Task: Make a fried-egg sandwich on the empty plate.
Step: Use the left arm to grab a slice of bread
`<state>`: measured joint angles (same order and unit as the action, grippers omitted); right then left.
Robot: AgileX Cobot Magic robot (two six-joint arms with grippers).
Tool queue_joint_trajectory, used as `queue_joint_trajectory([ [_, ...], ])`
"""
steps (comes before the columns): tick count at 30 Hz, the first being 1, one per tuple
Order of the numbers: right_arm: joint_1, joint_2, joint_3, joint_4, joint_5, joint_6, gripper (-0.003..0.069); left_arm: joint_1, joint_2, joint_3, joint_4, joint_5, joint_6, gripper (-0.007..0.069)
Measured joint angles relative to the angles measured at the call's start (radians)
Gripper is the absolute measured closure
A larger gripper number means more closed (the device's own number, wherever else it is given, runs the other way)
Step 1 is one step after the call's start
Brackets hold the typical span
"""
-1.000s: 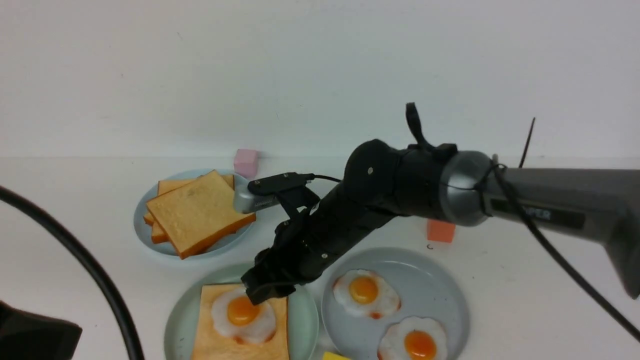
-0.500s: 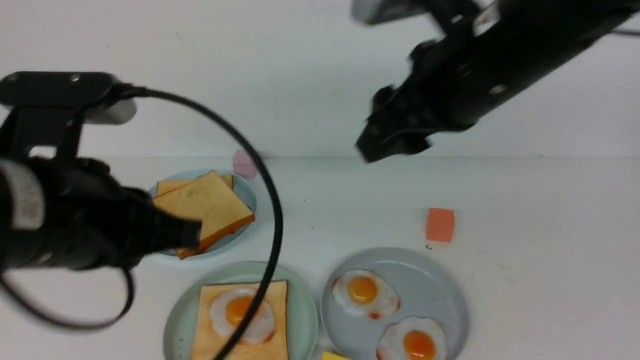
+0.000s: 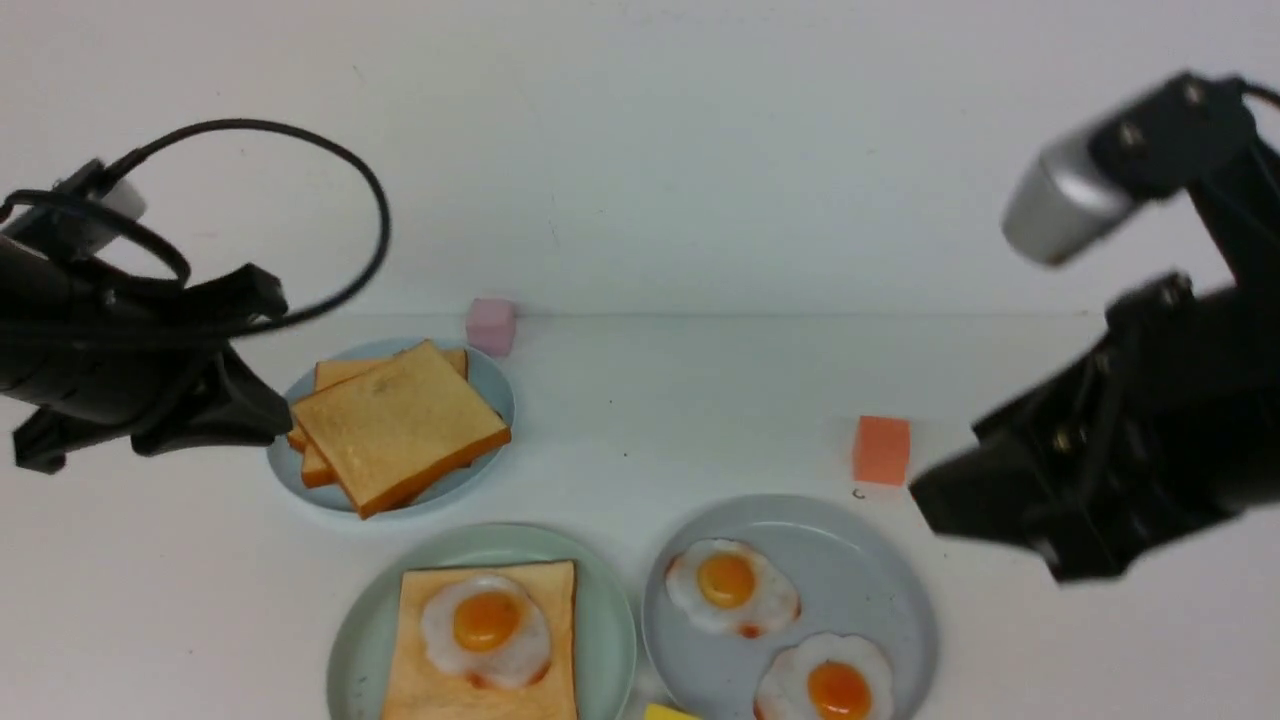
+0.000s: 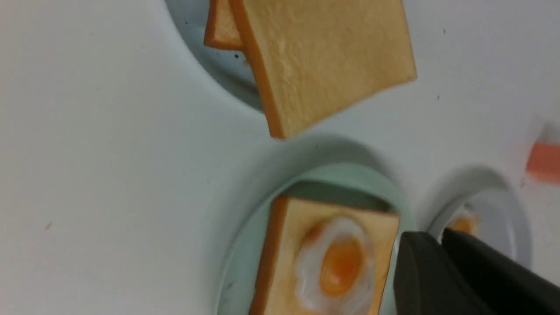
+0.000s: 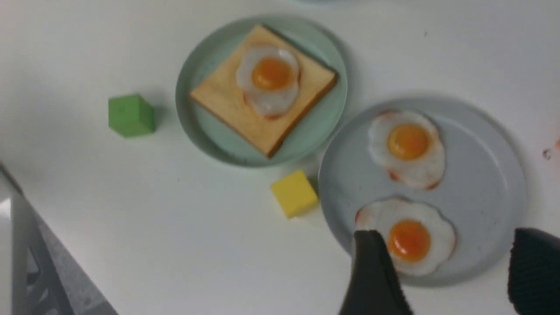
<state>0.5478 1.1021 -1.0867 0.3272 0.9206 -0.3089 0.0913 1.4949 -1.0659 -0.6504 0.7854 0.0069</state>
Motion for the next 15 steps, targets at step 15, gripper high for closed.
queue_joint_trajectory([
  [15,0.000,-0.014,0.028,0.017,0.010,-0.008,0.0232,0.022,0.308,-0.029,-0.253,-0.184,0.210,0.0231],
])
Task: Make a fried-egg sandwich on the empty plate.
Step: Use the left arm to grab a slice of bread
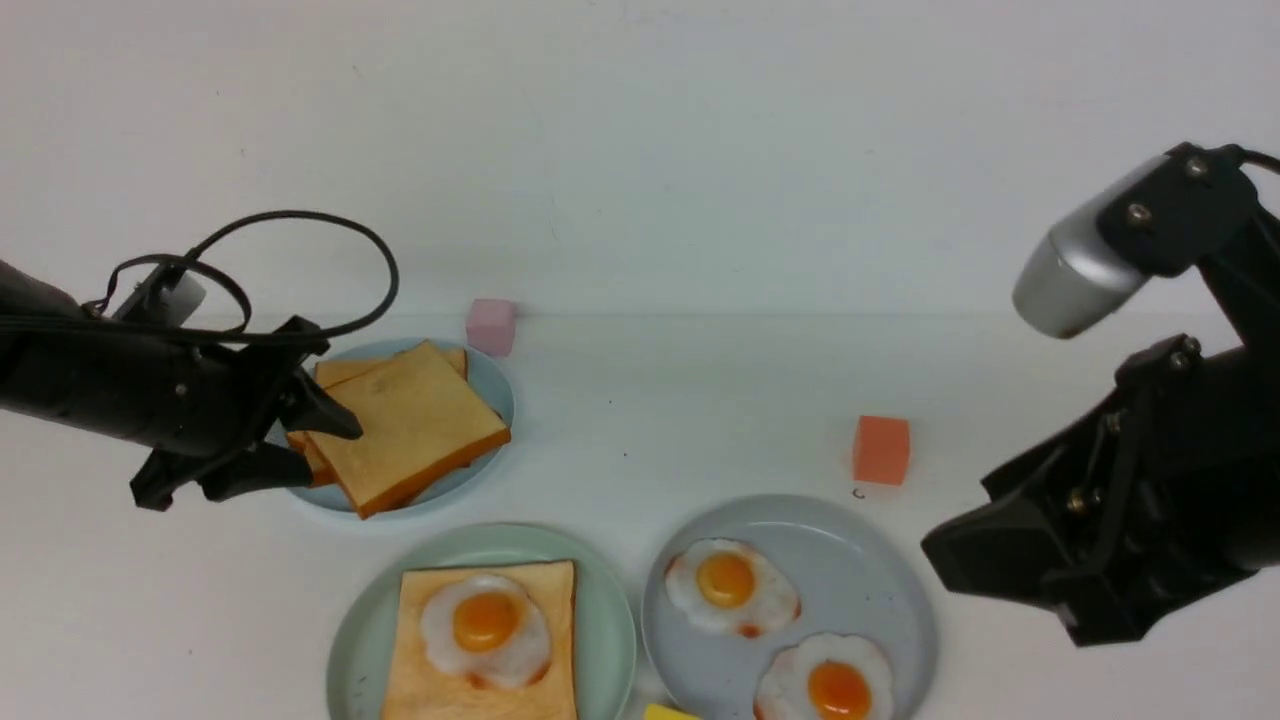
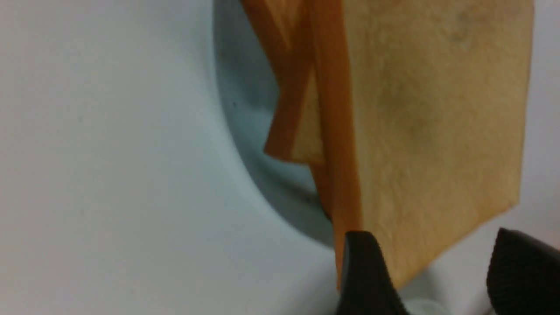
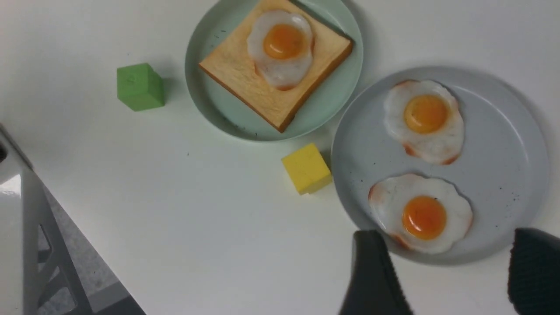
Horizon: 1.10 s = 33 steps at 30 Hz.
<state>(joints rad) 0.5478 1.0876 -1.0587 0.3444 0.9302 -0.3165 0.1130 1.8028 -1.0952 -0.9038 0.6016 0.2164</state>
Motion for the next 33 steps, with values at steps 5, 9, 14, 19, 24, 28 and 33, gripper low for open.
queue_joint_trajectory([
  [5,0.000,0.000,0.000,0.003,-0.020,0.000,0.0232,0.000,0.057,-0.001,-0.093,-0.055,0.060,0.0265],
  [9,0.000,0.000,0.000,0.004,-0.023,0.000,0.0232,0.000,0.077,-0.001,-0.164,-0.084,0.143,0.0321],
  [14,0.000,0.000,0.000,0.010,-0.025,0.000,0.0232,0.000,0.081,-0.001,-0.248,-0.106,0.240,0.0486],
  [19,0.000,0.000,0.000,0.028,-0.025,0.000,0.0232,0.000,0.081,-0.001,-0.254,-0.094,0.260,0.0638],
  [24,0.000,0.000,0.000,0.033,-0.024,0.000,0.0232,0.000,0.081,-0.001,-0.238,-0.081,0.209,0.0638],
  [28,0.000,0.000,0.000,0.034,-0.021,0.000,0.0232,0.000,0.071,-0.001,-0.163,-0.081,0.154,0.0631],
  [33,0.000,0.000,0.000,0.034,-0.021,0.000,0.0232,0.000,0.065,-0.001,-0.106,-0.088,0.116,0.0517],
])
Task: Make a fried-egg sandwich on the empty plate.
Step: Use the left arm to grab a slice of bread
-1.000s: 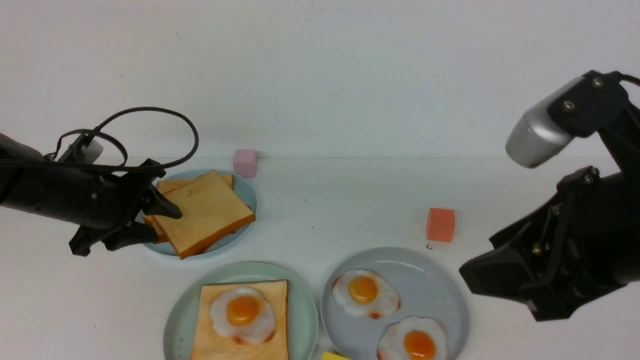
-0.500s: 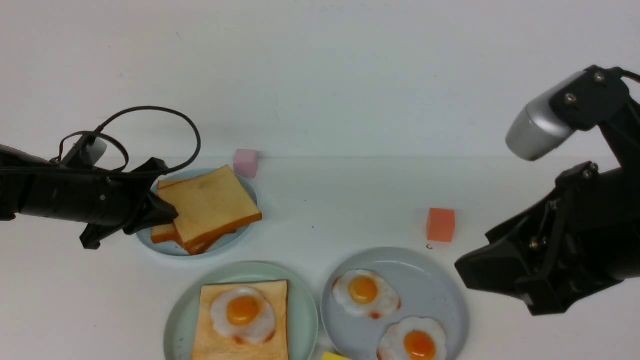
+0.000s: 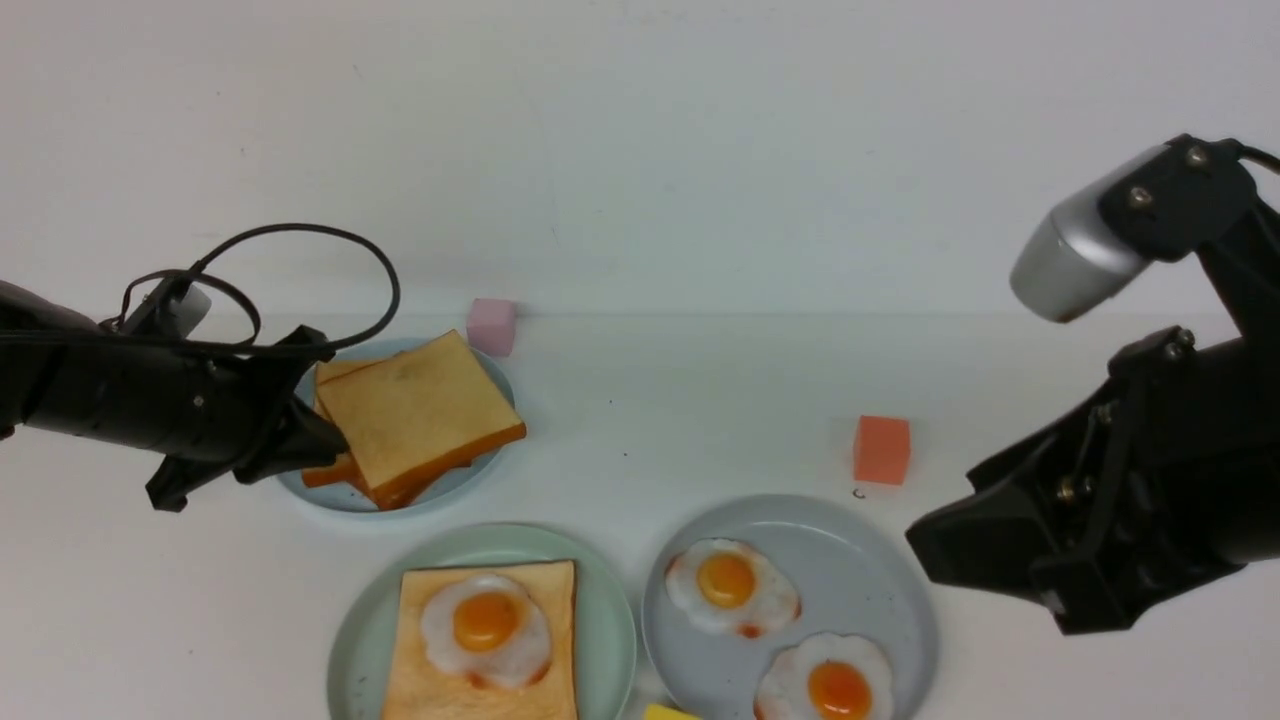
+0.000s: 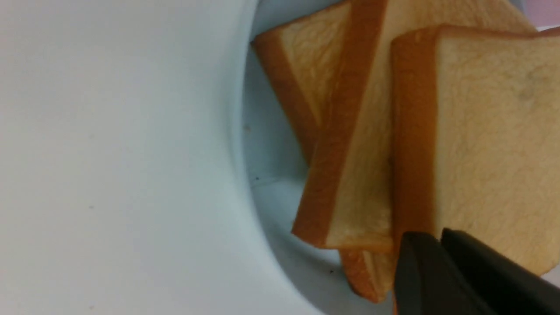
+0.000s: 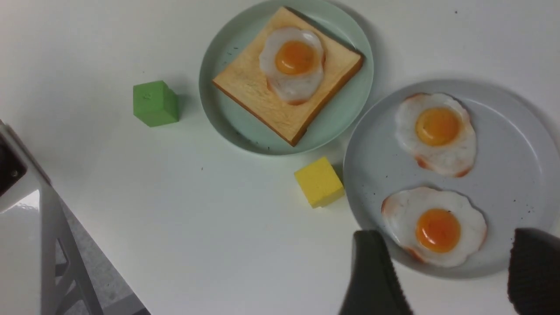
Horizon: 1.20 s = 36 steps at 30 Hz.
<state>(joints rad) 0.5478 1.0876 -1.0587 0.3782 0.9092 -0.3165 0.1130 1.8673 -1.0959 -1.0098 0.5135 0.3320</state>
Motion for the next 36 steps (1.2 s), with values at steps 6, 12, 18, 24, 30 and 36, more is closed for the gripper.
queue_joint_trajectory([
  [6,0.000,0.000,0.000,0.001,0.000,0.000,0.0232,0.000,0.000,0.000,-0.008,-0.001,0.005,0.0392],
  [12,0.000,0.000,0.000,0.008,0.000,0.000,0.0232,0.000,0.002,0.000,-0.071,-0.005,0.088,0.0377],
  [18,0.000,0.000,0.000,0.014,0.001,0.000,0.0232,0.000,0.050,0.000,-0.198,-0.007,0.202,0.0398],
  [24,0.000,0.000,0.000,0.042,0.004,0.000,0.0232,0.001,0.088,-0.009,-0.240,0.007,0.204,0.0400],
  [30,0.000,0.000,0.000,0.045,0.007,0.000,0.0232,0.007,0.089,-0.019,-0.239,0.032,0.233,0.0438],
  [36,0.000,0.000,0.000,0.047,0.012,0.000,0.0232,0.048,0.045,-0.024,-0.227,0.111,0.285,0.0614],
])
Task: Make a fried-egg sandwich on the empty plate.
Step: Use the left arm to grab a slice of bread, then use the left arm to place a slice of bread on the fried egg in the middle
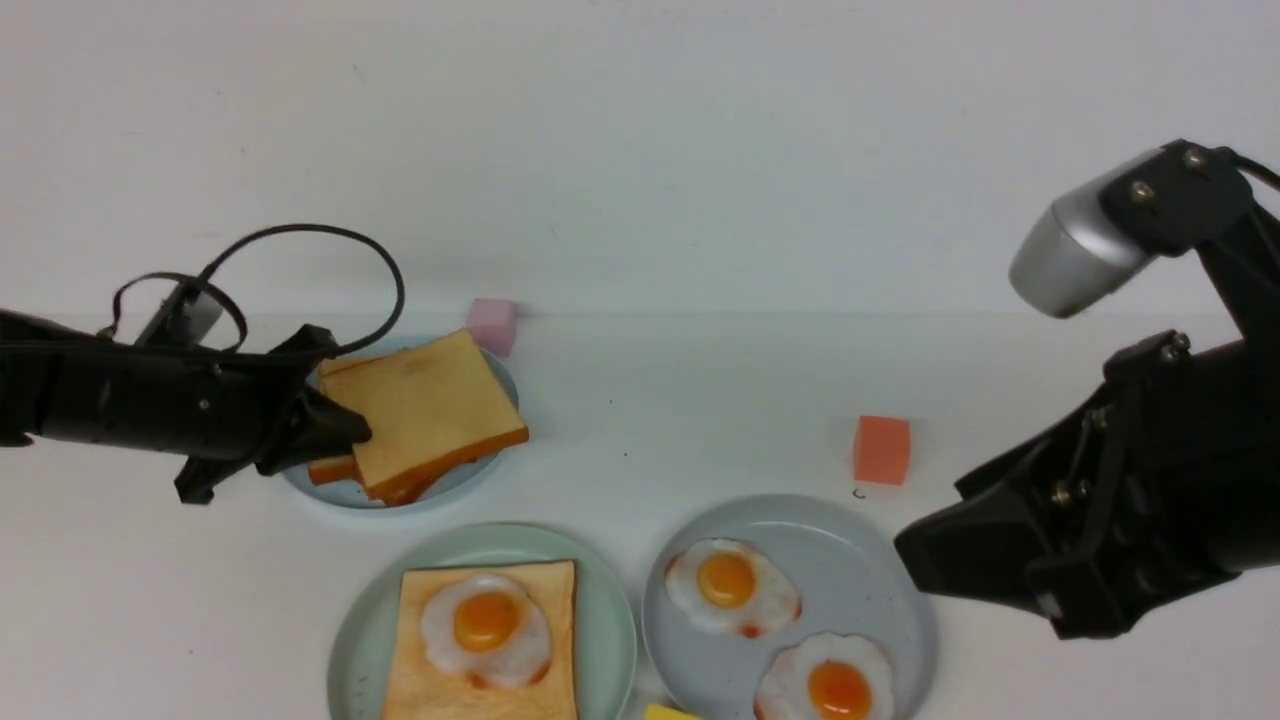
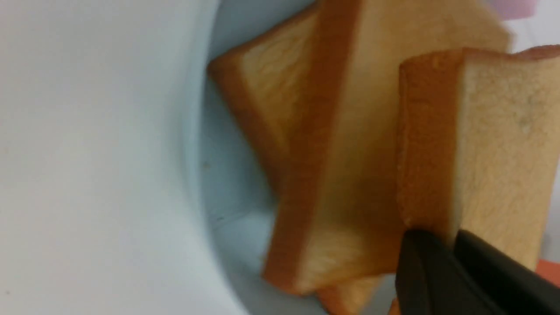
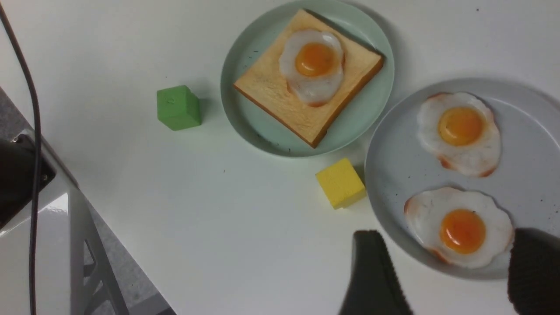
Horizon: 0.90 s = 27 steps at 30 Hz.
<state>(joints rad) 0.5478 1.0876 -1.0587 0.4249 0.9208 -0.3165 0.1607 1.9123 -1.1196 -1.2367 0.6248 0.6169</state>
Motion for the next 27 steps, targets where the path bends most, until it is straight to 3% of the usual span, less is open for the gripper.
queue_joint_trajectory([
  [6,0.000,0.000,0.000,0.028,0.040,0.000,0.0232,0.021,-0.168,-0.003,0.084,0.227,0.203,0.0614],
  [10,0.000,0.000,0.000,0.040,0.084,-0.023,0.0232,-0.031,-0.239,0.068,0.141,0.323,0.236,0.0614],
  [17,0.000,0.000,0.000,0.041,0.140,-0.045,0.0232,-0.135,-0.259,0.276,0.165,0.196,0.255,0.0614],
  [27,0.000,0.000,0.000,0.044,0.143,-0.049,0.0232,-0.142,-0.259,0.315,0.198,0.101,0.213,0.0614],
])
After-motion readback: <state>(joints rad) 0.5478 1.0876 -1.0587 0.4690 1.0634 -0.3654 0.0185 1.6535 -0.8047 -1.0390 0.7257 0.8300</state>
